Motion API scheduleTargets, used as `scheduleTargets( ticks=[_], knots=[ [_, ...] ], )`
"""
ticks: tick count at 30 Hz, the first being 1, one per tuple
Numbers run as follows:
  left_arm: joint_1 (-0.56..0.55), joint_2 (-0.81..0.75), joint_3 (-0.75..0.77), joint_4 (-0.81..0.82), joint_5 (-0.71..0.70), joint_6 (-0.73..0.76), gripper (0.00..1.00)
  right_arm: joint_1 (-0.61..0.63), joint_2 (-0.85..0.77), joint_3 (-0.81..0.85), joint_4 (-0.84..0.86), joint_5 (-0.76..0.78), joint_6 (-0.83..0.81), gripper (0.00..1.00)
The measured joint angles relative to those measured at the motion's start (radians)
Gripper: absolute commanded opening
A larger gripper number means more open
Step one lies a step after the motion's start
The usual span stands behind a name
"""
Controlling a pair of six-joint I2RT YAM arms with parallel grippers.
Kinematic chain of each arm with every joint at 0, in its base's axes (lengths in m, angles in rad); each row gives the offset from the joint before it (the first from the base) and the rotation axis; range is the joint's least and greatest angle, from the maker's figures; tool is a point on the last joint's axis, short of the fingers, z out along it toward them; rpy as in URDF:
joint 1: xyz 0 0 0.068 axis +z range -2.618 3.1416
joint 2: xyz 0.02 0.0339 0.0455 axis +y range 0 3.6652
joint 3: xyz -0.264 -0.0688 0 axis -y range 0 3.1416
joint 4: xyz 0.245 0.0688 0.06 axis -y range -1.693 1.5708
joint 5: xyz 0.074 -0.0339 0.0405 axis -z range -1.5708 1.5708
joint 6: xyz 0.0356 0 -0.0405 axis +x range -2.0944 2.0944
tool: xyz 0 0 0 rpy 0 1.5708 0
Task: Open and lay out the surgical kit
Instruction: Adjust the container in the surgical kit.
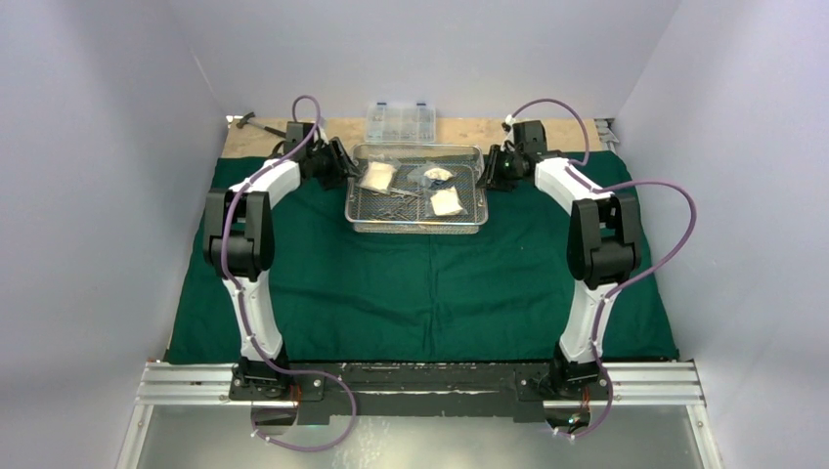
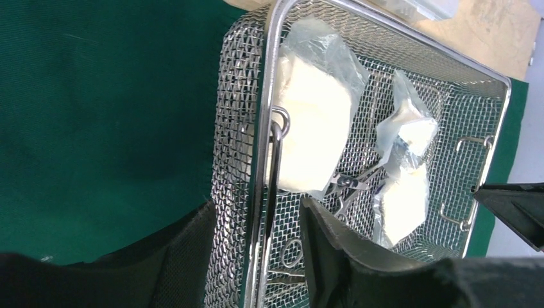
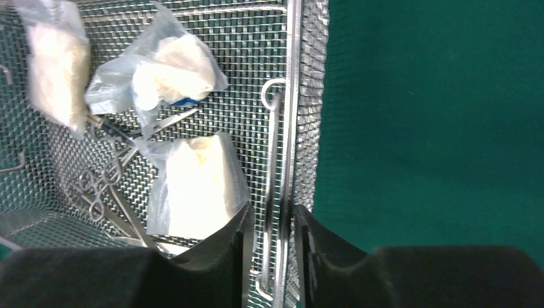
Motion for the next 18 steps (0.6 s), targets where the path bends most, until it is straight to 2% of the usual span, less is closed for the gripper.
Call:
scheduleTargets(
  ticks=[3,6,10,14,18],
  knots=[
    [0.0,0.0,0.0,-0.006,-0.02,0.002,0.38,0.007,0.008,0.0,-0.002,0.037,-0.004,0.1],
    [0.0,0.0,0.0,-0.014,-0.039,0.001,0.28,0.013,0.008,0.0,0.001,0.063,0.002,0.01],
    [-0.003,0.0,0.002,-0.023,-0.045,0.004,0.1,0.025,0.008,0.0,0.011,0.096,0.005,0.0],
    [-0.008,0.014,0.033,-0.043,-0.06,0.027,0.02,0.032,0.016,0.008,0.018,0.124,0.014,0.0],
    [-0.006,0.044,0.072,-0.051,-0.062,0.027,0.0,0.033,0.026,0.017,0.033,0.147,0.032,0.0]
  ],
)
